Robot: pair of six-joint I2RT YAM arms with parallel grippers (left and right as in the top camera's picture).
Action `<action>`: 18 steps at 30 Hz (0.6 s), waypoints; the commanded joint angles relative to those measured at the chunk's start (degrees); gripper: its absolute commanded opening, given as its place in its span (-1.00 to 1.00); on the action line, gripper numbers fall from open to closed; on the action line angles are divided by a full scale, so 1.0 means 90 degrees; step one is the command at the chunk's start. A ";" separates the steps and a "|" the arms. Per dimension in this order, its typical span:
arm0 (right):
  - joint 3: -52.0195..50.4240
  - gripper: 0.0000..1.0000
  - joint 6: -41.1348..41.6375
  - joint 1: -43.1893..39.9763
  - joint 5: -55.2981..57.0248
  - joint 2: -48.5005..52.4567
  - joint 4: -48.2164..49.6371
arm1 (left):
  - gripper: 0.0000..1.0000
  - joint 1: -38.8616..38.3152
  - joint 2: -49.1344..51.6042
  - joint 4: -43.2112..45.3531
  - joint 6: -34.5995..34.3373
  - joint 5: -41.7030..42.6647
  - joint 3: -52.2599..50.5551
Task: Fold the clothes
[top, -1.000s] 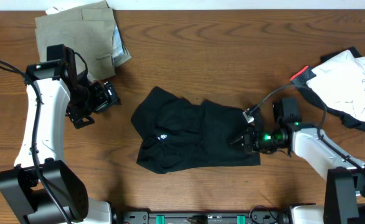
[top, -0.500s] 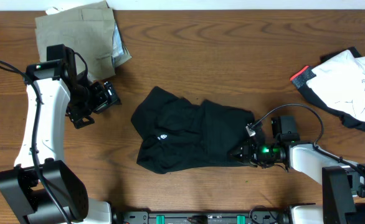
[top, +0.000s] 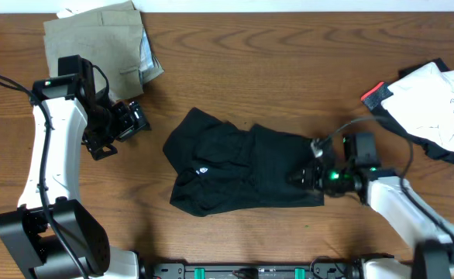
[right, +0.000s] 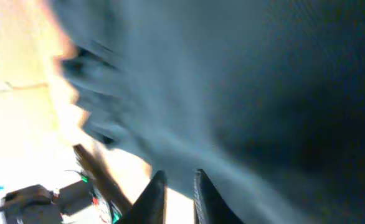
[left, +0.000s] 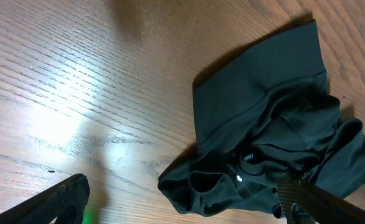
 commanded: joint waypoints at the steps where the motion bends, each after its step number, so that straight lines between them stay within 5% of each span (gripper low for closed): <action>1: 0.0476 0.07 -0.0228 0.0097 -0.0287 -0.0712 -0.0097 | 0.96 0.0010 -0.0012 -0.0019 -0.0024 -0.0036 -0.0010; 3: 0.0610 0.61 -0.0231 0.0097 -0.0250 -0.1042 -0.0100 | 0.96 0.0010 -0.0010 -0.0019 -0.0002 -0.0032 -0.0010; 5: 0.0651 0.88 -0.0226 0.0097 -0.0119 -0.1253 -0.0102 | 0.96 0.0010 -0.0010 -0.0017 0.0134 -0.0029 -0.0015; 18: 0.0646 0.99 -0.0430 0.0097 0.0627 -0.1229 -0.0818 | 0.96 -0.0017 -0.0010 0.1273 0.1447 0.1841 -0.1275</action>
